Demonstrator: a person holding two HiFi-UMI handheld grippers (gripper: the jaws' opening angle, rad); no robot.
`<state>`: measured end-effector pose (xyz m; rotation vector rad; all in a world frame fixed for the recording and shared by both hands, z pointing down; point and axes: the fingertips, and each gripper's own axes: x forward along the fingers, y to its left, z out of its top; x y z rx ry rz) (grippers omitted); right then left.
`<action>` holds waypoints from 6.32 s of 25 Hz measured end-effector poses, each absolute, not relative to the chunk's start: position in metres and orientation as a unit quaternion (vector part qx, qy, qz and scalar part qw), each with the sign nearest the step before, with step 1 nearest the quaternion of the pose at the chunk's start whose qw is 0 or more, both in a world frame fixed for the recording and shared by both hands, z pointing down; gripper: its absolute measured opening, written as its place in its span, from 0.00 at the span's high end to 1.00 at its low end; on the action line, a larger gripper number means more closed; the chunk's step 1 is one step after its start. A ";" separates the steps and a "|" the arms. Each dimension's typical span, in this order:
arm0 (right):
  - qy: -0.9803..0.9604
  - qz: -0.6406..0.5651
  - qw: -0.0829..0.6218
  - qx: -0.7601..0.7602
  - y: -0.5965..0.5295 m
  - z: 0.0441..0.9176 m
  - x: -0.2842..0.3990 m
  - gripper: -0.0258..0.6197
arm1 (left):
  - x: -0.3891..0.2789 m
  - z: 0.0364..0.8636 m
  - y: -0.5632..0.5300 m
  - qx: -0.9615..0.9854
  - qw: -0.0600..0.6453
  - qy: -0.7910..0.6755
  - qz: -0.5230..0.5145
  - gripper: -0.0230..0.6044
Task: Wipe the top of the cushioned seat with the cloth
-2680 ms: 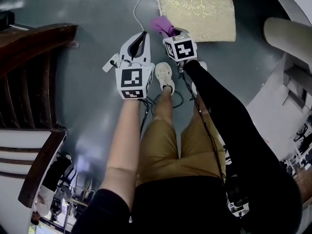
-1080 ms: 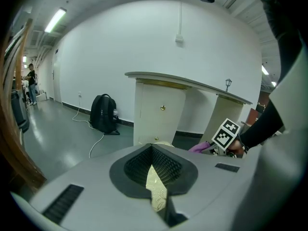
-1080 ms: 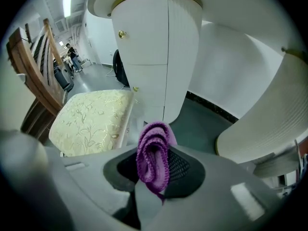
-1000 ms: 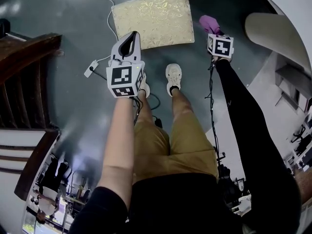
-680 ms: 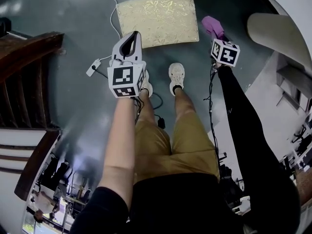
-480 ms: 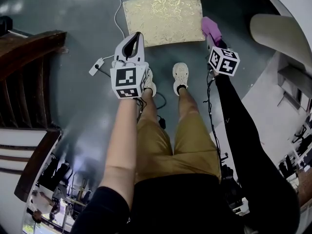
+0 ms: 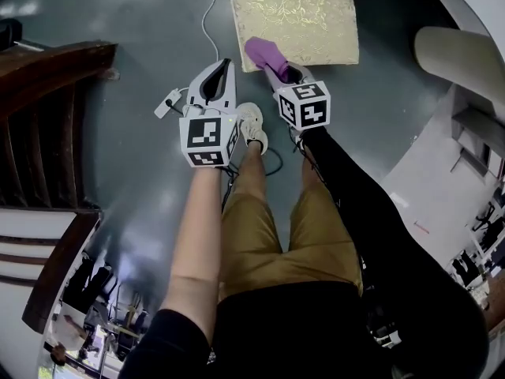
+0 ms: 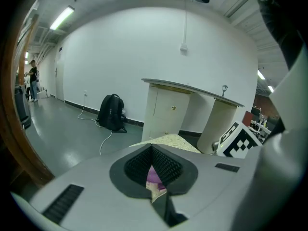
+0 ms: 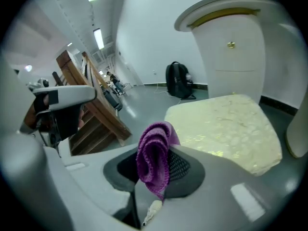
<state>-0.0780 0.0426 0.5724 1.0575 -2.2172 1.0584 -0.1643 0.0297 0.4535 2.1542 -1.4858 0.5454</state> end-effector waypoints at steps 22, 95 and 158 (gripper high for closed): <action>-0.698 0.382 0.338 0.503 0.019 0.633 0.055 0.82 | -0.118 0.451 0.035 0.808 0.233 -0.509 0.185 0.95; -0.716 0.324 0.357 0.504 0.018 0.624 0.218 0.82 | -0.007 0.429 0.023 0.820 0.205 -0.505 0.176 0.95; -0.881 -0.028 0.034 0.470 -0.031 0.043 0.176 0.83 | 0.012 0.002 -0.005 0.820 -0.041 -0.569 0.051 0.95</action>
